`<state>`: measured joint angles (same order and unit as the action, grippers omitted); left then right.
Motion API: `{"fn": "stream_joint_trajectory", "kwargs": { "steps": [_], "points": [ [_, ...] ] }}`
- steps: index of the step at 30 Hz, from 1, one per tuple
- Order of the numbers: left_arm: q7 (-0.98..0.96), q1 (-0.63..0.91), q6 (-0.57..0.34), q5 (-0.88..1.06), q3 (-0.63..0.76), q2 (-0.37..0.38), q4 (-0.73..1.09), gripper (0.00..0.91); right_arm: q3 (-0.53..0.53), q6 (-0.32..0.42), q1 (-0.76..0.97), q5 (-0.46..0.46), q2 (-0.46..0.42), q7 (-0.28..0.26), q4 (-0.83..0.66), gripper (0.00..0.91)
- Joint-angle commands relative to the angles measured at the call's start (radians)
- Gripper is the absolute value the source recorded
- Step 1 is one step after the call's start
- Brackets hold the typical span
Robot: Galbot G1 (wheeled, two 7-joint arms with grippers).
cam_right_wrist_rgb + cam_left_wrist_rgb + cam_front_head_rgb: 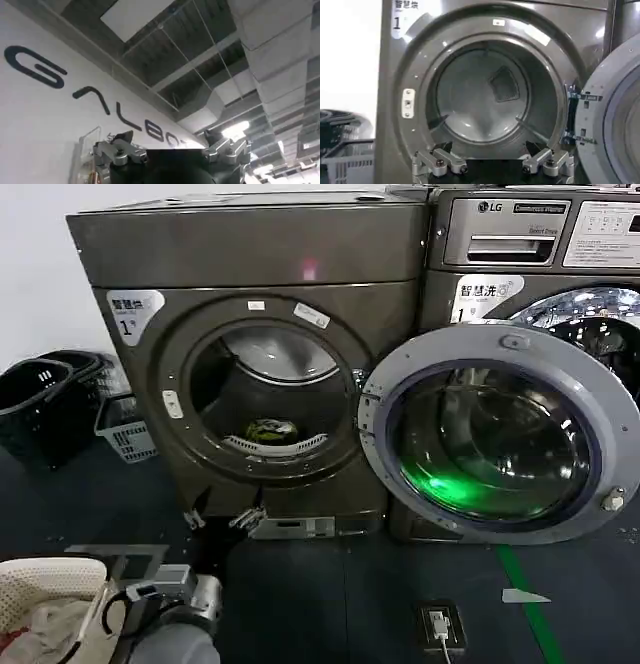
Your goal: Grasp the clothes from the dryer.
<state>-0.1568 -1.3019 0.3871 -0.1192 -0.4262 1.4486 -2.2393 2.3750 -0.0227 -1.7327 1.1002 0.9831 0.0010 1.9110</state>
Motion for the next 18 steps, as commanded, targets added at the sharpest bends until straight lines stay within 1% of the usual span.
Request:
{"fn": "stream_joint_trajectory", "kwargs": {
  "steps": [1, 9, 12, 18],
  "points": [
    [0.002, 0.004, 0.002, 0.005, 0.000, -0.001, 0.001, 0.907, 0.000, 0.006, 0.001, -0.002, -0.002, -0.003, 0.002, 0.907],
    [0.001, 0.008, 0.003, 0.005, 0.000, -0.005, 0.003, 0.907, -0.008, 0.005, 0.004, -0.004, 0.001, -0.007, 0.007, 0.907],
    [0.001, 0.007, 0.004, 0.005, -0.001, -0.008, 0.002, 0.907, -0.012, 0.003, 0.005, -0.016, 0.000, 0.002, 0.010, 0.907],
    [0.001, 0.005, 0.007, 0.006, -0.003, -0.010, 0.000, 0.907, -0.016, 0.004, 0.005, -0.018, -0.001, 0.003, 0.015, 0.907]
  ]
}}
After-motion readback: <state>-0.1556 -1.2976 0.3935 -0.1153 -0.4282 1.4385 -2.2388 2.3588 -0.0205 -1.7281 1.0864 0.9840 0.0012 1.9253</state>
